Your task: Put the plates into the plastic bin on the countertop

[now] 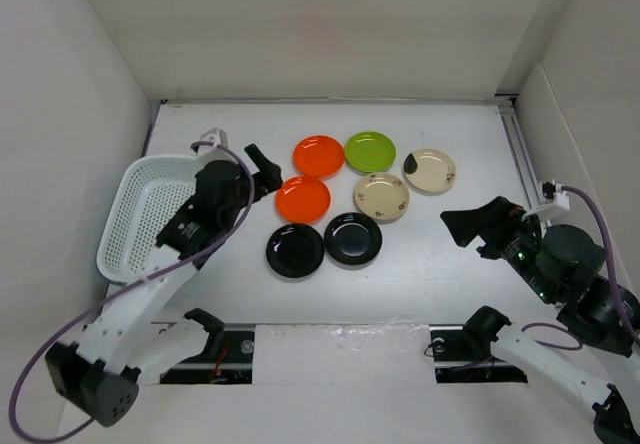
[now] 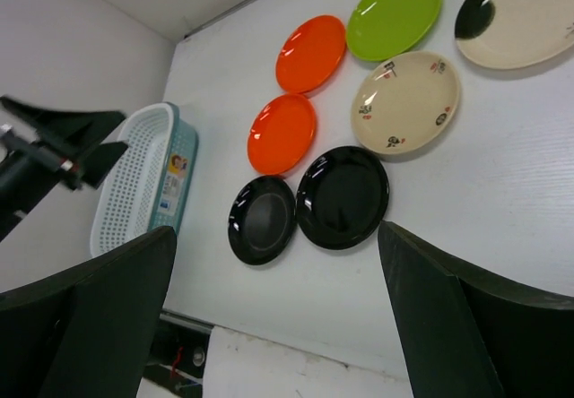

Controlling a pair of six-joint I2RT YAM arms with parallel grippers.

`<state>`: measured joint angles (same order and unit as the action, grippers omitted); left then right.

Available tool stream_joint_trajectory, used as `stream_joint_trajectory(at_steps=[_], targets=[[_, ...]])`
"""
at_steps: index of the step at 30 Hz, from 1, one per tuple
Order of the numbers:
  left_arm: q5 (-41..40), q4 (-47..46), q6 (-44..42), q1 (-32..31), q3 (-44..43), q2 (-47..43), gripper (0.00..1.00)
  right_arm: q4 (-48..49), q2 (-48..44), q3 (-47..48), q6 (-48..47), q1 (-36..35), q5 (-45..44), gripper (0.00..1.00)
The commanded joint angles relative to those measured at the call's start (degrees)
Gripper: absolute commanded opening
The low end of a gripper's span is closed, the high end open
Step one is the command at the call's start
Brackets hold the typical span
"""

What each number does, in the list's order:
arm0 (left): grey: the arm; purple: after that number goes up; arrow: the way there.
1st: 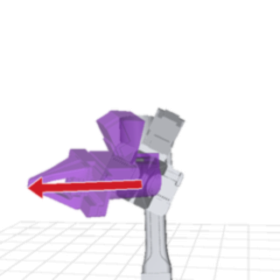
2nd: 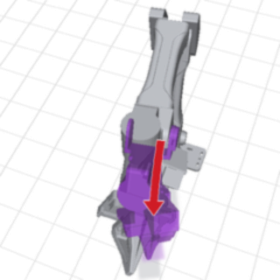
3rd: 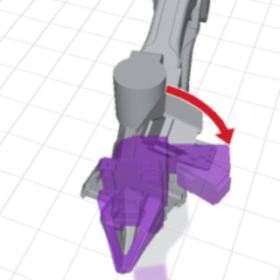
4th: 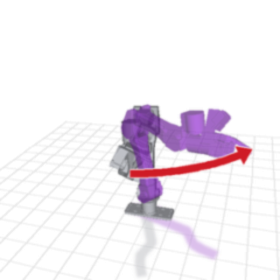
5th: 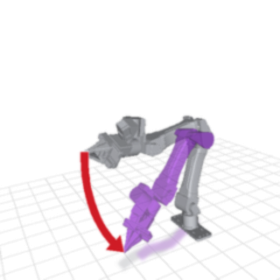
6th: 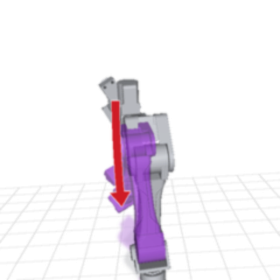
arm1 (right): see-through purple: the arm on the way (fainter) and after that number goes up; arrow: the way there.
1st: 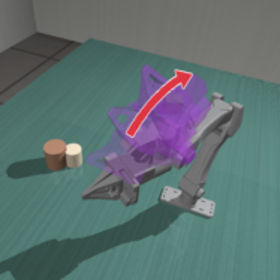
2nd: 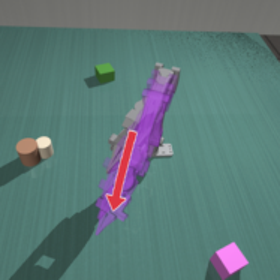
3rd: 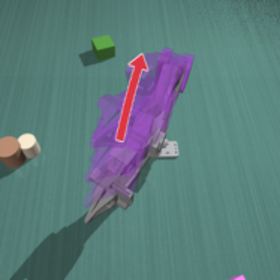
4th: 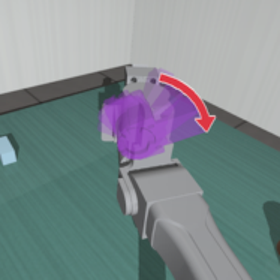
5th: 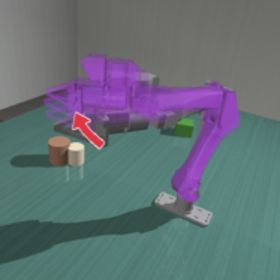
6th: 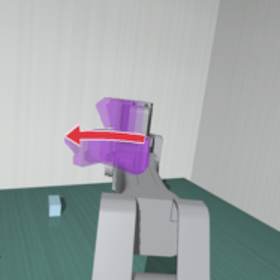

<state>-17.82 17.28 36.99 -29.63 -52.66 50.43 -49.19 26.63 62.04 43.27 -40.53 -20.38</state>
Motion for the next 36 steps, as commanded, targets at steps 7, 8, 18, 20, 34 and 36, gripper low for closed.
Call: stream_joint_trajectory(at_steps=[7, 8, 18, 20, 34, 36], targets=[[2.78, -12.79, 1.42, 3.6, -3.49, 26.1, 1.0, 4.98, 0.36, -2.71, -2.31, 0.1, 11.76, 1.0], [3.93, -12.8, 1.42, 4.31, -3.5, 27.68, 1.0, 5.59, -0.69, -2.71, -2.31, 0.1, 12.29, 1.0], [7.98, -16.49, 0.62, 5.81, -0.95, 39.38, 0.93, 5.6, -4.4, -4.47, -2.31, 0.1, 13.79, 1.0], [9.2, -18.68, 0.01, 5.81, -0.33, 40.26, 0.89, 5.6, -4.4, -4.47, -2.31, 0.1, 13.79, 1.0], [9.74, -19.39, 0.62, 6.34, 2.04, 45.72, 0.57, 5.6, -5.45, -3.95, -0.73, 0.1, 13.79, 1.0], [9.22, -19.39, 1.15, 6.34, 2.65, 45.72, 0.52, 5.6, -5.45, -3.95, -0.73, 0.1, 13.79, 1.0]])
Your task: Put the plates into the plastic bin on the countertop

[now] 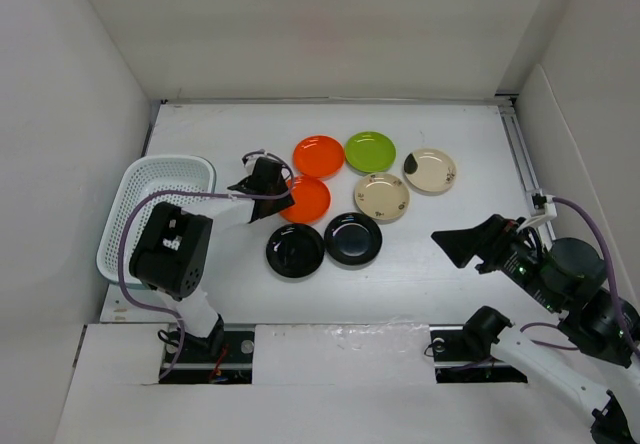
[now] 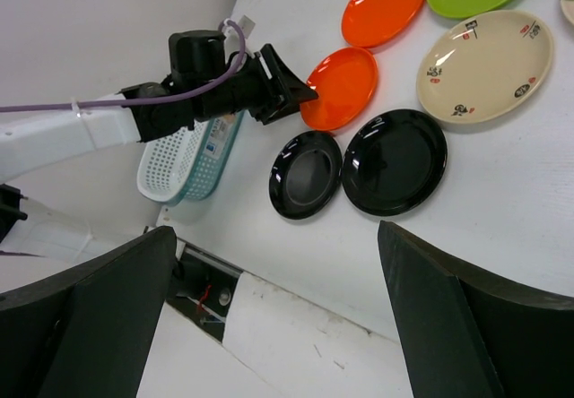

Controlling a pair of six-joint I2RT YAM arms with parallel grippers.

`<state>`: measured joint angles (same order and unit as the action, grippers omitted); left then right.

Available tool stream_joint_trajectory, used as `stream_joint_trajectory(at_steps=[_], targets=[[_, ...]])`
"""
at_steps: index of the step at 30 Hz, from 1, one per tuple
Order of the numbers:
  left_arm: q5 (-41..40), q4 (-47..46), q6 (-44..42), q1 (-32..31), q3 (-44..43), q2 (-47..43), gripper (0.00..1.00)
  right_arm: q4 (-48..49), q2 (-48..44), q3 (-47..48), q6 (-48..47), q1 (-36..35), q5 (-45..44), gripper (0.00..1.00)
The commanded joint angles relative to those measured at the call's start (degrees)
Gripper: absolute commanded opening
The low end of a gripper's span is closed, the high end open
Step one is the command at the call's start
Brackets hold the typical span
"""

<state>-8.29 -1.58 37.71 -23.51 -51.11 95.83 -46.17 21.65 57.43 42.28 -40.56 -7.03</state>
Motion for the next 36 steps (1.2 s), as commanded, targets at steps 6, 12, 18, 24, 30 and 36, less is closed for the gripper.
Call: stream_joint_trajectory(at_steps=[6, 12, 18, 24, 30, 36], targets=[[-0.32, 2.73, 0.43, 0.22, -1.27, 1.55, 0.22, 2.05, -0.47, 1.72, 0.26, 0.13, -0.18, 1.0], [-2.16, 5.8, 0.43, 0.22, -1.89, 2.08, 0.0, 1.0, -0.99, 3.39, 0.26, 0.13, -2.02, 1.0], [-2.16, 6.33, 0.96, 0.22, -1.89, -1.95, 0.0, 1.0, -1.0, 3.92, 0.26, 0.13, -2.03, 1.0], [-1.46, 10.19, 0.96, 0.22, -7.68, -11.8, 0.0, 1.0, -1.0, 3.92, 0.26, 0.13, -2.03, 1.0], [-1.46, 16.96, -0.27, 0.91, -17.6, -14.79, 0.0, 0.47, -2.66, 4.45, 0.26, 0.13, -2.55, 1.0], [-2.07, 21.26, 3.41, 8.02, -21.22, -21.11, 0.0, 0.47, -2.66, 4.45, -0.35, 0.13, -2.55, 1.0]])
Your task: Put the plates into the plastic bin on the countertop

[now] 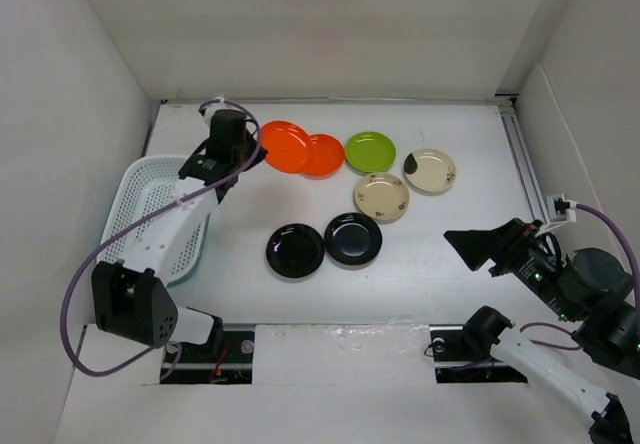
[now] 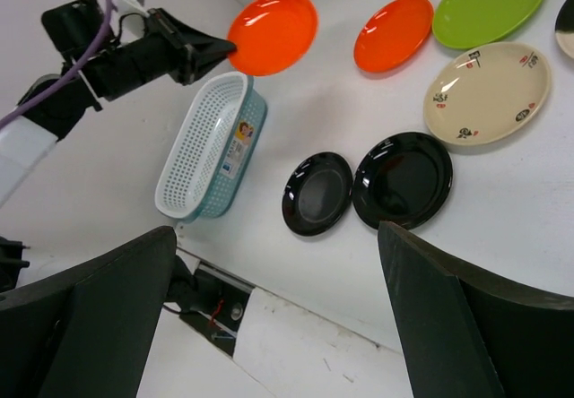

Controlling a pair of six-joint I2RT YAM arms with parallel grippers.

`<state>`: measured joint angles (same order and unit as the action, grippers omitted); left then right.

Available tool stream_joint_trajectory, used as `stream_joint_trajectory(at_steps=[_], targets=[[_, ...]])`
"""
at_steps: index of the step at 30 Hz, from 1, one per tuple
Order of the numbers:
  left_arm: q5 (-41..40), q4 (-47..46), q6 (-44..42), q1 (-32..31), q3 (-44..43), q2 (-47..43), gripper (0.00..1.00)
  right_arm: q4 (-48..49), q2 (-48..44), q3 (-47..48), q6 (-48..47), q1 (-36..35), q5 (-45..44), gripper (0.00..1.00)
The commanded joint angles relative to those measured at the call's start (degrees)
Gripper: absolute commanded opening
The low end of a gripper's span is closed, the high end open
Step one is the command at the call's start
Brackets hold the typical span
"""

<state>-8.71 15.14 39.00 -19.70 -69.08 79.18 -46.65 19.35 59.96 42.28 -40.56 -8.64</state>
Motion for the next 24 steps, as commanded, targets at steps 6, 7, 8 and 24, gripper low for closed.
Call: stream_joint_trajectory(at_steps=[6, 7, 8, 24], targets=[[-1.14, 6.66, 7.3, 20.12, 1.04, -12.02, 0.0, 1.48, 0.15, 2.44, -2.11, 0.13, 0.64, 1.0], [-1.13, 7.18, 8.01, 24.41, 2.01, -14.2, 0.0, 1.48, 0.16, 2.44, -2.12, 0.13, 1.17, 1.0], [-0.44, 7.19, 8.02, 26.62, 4.02, -15.01, 0.0, 2.09, 0.16, 2.44, -2.12, 0.13, 1.17, 1.0], [-5.7, 6.66, 12.67, 39.04, 12.65, -8.36, 0.0, 6.13, 0.16, 1.21, -5.02, 0.13, 7.33, 1.0]])
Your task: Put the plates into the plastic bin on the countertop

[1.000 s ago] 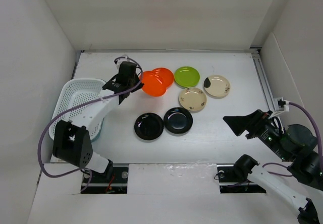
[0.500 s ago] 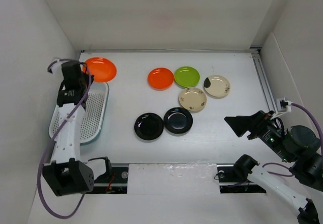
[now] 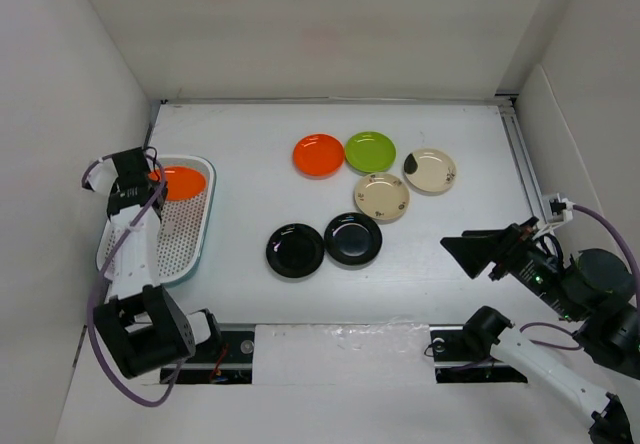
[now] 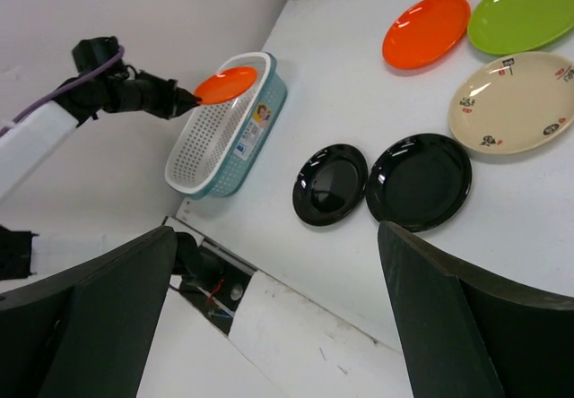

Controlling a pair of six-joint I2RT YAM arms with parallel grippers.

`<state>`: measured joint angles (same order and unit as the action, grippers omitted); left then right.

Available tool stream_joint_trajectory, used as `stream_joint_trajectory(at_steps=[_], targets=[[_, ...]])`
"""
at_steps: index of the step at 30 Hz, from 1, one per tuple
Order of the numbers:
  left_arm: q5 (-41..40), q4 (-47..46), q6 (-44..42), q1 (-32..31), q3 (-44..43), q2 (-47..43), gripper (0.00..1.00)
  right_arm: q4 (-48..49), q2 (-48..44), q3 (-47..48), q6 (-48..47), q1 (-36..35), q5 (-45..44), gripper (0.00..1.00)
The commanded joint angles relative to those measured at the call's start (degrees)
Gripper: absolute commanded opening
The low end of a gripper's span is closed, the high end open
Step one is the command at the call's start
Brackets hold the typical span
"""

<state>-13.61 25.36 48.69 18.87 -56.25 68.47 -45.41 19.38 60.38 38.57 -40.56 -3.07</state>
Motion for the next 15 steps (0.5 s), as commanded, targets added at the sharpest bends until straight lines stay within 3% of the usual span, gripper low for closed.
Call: stream_joint_trajectory(at_steps=[1, 6, 7, 11, 12, 15], targets=[[-0.81, -3.57, 2.99, 0.46, -0.18, 3.68, 0.0, 4.89, 0.66, 0.79, -1.3, 0.13, 2.36, 1.0], [-2.04, -5.06, 4.14, 0.46, 0.53, 8.52, 0.0, 4.89, 0.66, 0.79, -1.3, 0.13, 2.37, 1.0], [-0.91, -5.67, 3.61, 0.46, 0.53, 9.05, 0.2, 4.89, 0.66, 0.79, -1.3, 0.13, 2.37, 1.0], [-0.9, -7.08, 2.91, -0.76, 2.19, 7.83, 0.49, 5.42, 1.19, 0.27, -1.3, 0.13, 2.37, 1.0], [-0.9, -7.61, 2.91, -1.29, 2.2, 7.3, 0.66, 5.94, 1.19, 0.26, -1.3, 0.13, 2.89, 1.0], [-0.9, -5.95, 1.33, -1.82, 0.98, 4.32, 0.78, 6.56, 2.41, -0.26, -1.3, 0.13, 3.5, 1.0]])
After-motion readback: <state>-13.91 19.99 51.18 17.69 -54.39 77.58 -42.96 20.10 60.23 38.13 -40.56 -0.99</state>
